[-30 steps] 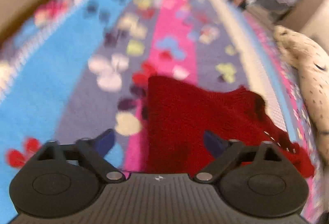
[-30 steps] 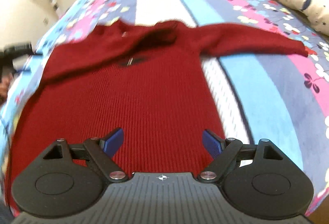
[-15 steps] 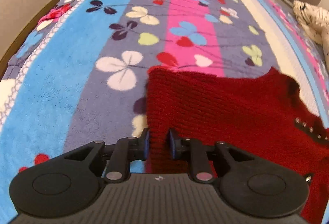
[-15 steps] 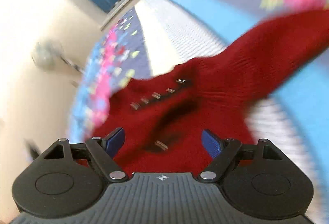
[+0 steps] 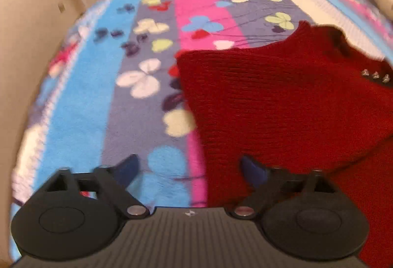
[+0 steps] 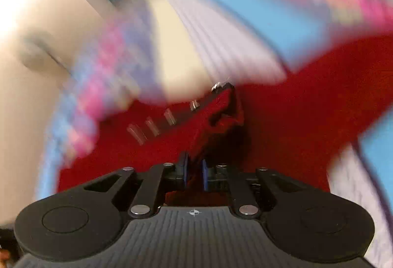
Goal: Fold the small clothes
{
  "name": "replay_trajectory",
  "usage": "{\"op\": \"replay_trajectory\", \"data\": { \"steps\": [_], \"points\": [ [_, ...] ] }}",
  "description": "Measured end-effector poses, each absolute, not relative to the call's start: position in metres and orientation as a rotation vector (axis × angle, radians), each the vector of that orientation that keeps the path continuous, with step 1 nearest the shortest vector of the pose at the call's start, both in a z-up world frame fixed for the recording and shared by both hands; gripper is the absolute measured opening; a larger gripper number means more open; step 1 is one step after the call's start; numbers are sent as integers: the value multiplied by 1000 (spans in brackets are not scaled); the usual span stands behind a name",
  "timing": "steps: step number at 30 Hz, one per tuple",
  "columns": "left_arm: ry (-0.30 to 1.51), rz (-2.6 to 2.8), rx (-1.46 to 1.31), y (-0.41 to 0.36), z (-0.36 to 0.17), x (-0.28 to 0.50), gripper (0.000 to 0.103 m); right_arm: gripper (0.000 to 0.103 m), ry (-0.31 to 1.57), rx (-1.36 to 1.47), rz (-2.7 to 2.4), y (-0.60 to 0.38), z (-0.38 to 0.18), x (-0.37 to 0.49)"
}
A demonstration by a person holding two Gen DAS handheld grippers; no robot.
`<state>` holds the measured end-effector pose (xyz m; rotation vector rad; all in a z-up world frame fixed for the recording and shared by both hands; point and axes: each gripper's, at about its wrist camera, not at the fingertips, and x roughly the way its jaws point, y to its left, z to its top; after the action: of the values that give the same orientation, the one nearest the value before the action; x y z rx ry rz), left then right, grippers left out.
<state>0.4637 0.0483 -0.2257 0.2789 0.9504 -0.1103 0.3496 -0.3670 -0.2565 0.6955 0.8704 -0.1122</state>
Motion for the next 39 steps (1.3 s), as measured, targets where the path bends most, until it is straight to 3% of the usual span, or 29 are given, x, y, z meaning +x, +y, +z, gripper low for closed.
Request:
{"op": "replay_trajectory", "data": {
  "steps": [3, 5, 9, 11, 23, 30, 39],
  "points": [
    [912, -87, 361, 41, -221, 457, 101, 27, 860, 693, -164, -371, -242, 336],
    [897, -81, 399, 37, -215, 449, 101, 52, 843, 698, -206, -374, -226, 314],
    [865, -126, 354, 36, -180, 407, 101, 64, 750, 703, -156, -367, -188, 240],
    [829, -128, 326, 33, -158, 371, 103, 76, 691, 669, -142, -360, -166, 192],
    [914, -89, 134, 18, -73, 154, 103, 87, 559, 534, -88, -336, -66, -1],
    [903, -69, 126, 11, -42, 97, 103, 88, 495, 543, 10, -322, -41, -73],
    [885, -43, 134, -6, -17, 67, 103, 89, 421, 596, 19, -343, -45, -103]
  ]
}}
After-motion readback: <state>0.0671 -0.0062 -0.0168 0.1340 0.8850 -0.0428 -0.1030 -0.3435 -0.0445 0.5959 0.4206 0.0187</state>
